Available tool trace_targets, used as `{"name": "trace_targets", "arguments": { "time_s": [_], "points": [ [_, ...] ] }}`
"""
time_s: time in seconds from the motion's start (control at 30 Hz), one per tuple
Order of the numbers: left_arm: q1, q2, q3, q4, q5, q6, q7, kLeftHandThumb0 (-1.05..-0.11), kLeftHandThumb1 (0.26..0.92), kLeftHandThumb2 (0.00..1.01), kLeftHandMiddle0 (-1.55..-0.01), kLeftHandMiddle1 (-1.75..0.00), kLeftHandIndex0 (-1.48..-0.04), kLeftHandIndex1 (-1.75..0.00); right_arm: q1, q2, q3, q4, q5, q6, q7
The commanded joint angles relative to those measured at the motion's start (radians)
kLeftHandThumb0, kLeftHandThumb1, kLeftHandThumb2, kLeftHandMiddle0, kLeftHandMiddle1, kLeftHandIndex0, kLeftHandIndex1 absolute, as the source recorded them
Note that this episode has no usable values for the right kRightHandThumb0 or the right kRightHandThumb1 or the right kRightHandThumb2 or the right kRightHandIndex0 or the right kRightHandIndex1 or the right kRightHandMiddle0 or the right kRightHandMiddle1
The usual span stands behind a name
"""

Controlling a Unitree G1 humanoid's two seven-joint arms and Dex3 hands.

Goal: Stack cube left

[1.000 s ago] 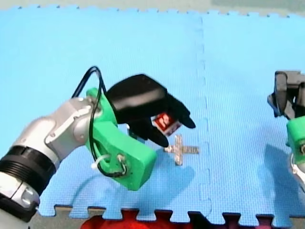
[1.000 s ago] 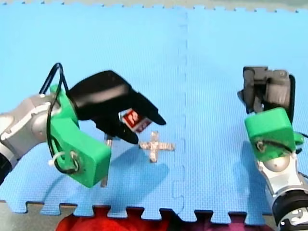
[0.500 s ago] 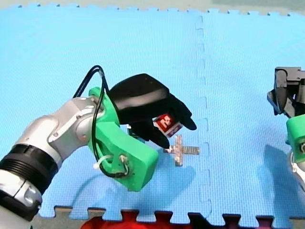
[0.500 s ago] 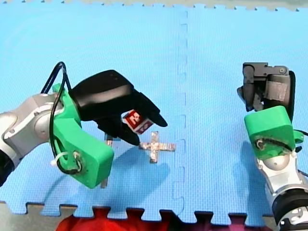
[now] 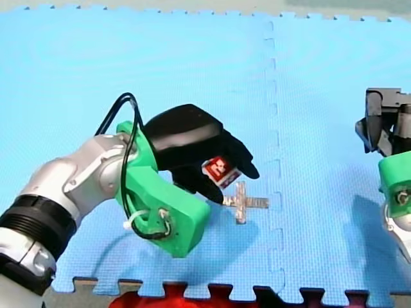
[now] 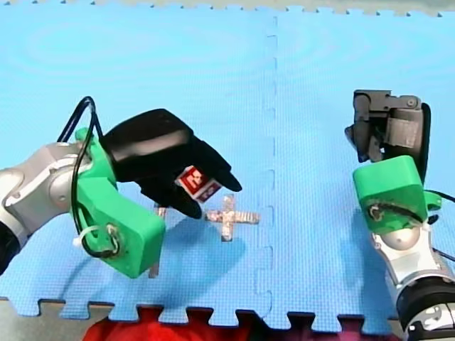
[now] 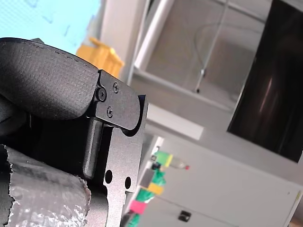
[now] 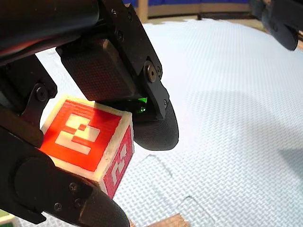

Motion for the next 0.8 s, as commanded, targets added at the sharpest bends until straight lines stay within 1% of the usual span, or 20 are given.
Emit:
{"name": "trace_targets", "arguments": {
  "time_s": [0.0,0.1,0.27,0.43,0.57,0.77],
  "points": [
    [-0.011,-0.001,-0.002,0.020,-0.005,-0.003,-0.005,-0.394,0.772,0.00,-1.07,-1.19,-1.34,0.00,-0.003,-0.002,0.001,-0.004,0.000,0.003,-0.006],
    [-0.010,-0.004,-0.002,0.036,-0.010,-0.001,-0.008,-0.380,0.769,0.00,-1.07,-1.16,-1.36,-0.01,-0.004,-0.003,0.003,-0.004,-0.003,0.006,-0.015],
    [-0.005,-0.013,-0.007,0.061,-0.003,0.000,0.009,-0.377,0.762,0.00,-1.06,-1.20,-1.37,-0.01,-0.006,-0.002,0.008,-0.002,-0.011,0.009,-0.031],
    [-0.012,-0.019,-0.017,0.094,0.006,-0.007,0.029,-0.382,0.762,0.00,-1.03,-1.21,-1.37,-0.01,-0.008,0.005,0.012,-0.001,-0.011,0.009,-0.039],
    [-0.018,-0.020,-0.021,0.110,0.008,-0.014,0.038,-0.385,0.762,0.00,-1.02,-1.20,-1.36,0.00,-0.010,0.010,0.016,-0.001,-0.013,0.014,-0.046],
    [-0.027,-0.034,-0.029,0.137,0.011,-0.024,0.051,-0.398,0.765,0.00,-1.02,-1.14,-1.36,0.00,-0.013,0.014,0.017,0.003,-0.013,0.022,-0.051]
  ]
}}
